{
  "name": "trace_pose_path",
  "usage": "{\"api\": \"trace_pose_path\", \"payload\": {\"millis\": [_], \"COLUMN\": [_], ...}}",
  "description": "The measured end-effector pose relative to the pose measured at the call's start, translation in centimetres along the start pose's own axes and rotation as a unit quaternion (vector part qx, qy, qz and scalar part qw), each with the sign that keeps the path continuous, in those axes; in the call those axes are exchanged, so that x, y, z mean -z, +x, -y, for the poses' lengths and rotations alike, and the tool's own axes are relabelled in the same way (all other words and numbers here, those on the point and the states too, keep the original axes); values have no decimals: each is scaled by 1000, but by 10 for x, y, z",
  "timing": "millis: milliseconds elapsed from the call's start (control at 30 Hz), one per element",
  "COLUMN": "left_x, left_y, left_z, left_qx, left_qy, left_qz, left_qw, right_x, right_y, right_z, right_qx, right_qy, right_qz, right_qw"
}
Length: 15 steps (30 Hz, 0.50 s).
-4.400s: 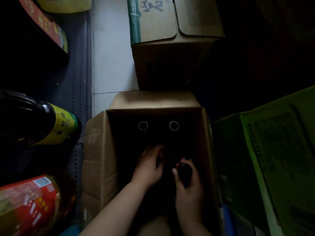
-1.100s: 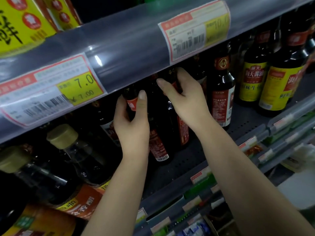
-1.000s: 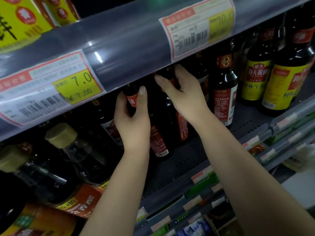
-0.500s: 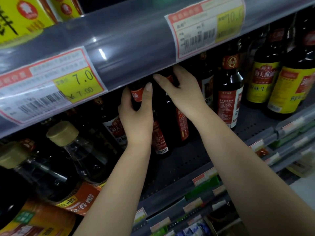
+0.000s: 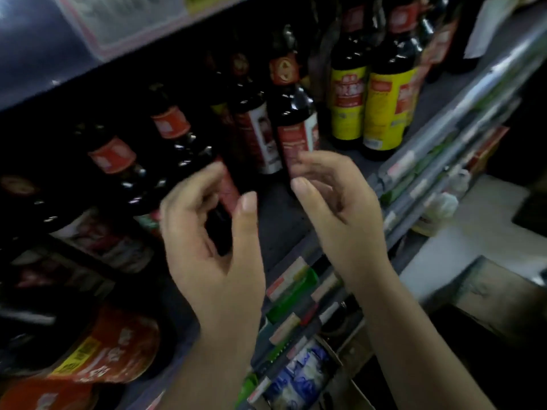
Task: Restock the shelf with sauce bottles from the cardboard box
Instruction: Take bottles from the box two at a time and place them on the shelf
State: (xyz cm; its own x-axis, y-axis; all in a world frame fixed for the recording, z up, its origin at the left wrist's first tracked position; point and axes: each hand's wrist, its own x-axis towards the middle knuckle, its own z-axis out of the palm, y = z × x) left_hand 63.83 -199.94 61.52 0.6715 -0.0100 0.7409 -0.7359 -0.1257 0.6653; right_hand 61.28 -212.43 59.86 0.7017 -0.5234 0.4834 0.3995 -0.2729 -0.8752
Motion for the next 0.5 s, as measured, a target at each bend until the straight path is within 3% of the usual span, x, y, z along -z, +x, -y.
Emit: {"api": "trace_pose_path", "payload": {"millis": [200,500], "left_x": [-67,-163], "left_y": [-56,-184], "left_z": [-8,25], "left_qx": [87,209], "left_qy": [-162,-250], "left_qz": [173,423], "left_qw": [968,846], "right_x": [81,184], "right_y": [-39,-151], "right_z": [-14,-77], "right_qx": [-27,-165], "right_qy": [-33,-146], "right_qz": [-140,-356], "right_qw": [989,908]}}
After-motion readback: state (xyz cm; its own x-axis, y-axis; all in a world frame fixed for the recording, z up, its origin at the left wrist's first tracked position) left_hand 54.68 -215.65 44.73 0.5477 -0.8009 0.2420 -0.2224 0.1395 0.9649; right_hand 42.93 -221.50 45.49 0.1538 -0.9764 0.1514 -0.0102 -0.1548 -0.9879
